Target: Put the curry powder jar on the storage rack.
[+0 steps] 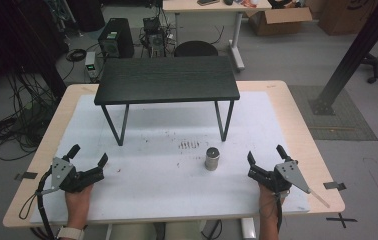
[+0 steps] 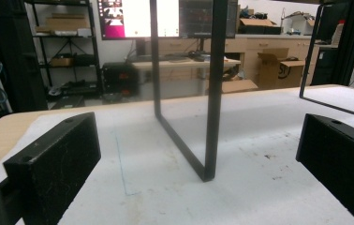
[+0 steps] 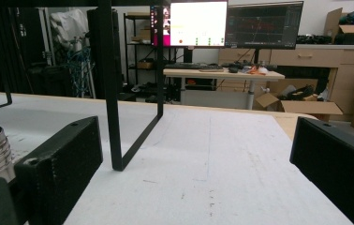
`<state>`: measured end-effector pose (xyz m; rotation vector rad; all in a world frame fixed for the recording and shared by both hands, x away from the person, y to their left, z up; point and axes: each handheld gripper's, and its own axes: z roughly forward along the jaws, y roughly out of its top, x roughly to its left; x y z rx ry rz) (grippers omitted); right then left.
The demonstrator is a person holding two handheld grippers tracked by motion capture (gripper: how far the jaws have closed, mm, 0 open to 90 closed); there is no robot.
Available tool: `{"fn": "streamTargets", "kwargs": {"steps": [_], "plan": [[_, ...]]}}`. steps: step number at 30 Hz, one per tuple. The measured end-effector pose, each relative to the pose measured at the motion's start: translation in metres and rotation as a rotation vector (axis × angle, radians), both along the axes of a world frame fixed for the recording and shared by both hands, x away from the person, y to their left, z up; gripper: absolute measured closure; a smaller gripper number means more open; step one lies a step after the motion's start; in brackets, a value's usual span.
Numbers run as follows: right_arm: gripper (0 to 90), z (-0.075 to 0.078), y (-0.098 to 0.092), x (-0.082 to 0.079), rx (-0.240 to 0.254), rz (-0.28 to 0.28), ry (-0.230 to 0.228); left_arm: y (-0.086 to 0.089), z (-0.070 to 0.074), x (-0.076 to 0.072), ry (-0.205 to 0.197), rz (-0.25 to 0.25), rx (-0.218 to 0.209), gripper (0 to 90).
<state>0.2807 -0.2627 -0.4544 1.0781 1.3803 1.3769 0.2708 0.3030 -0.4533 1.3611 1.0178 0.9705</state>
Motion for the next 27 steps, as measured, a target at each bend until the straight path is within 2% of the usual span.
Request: {"fn": "streamTargets", "kwargs": {"steps": [27], "plan": [[0.0,0.0003,0.0014,0.0003,-0.015,0.002,0.001,0.0002,-0.0002,-0.0004,-0.006,0.0,-0.004,0.3]]}}
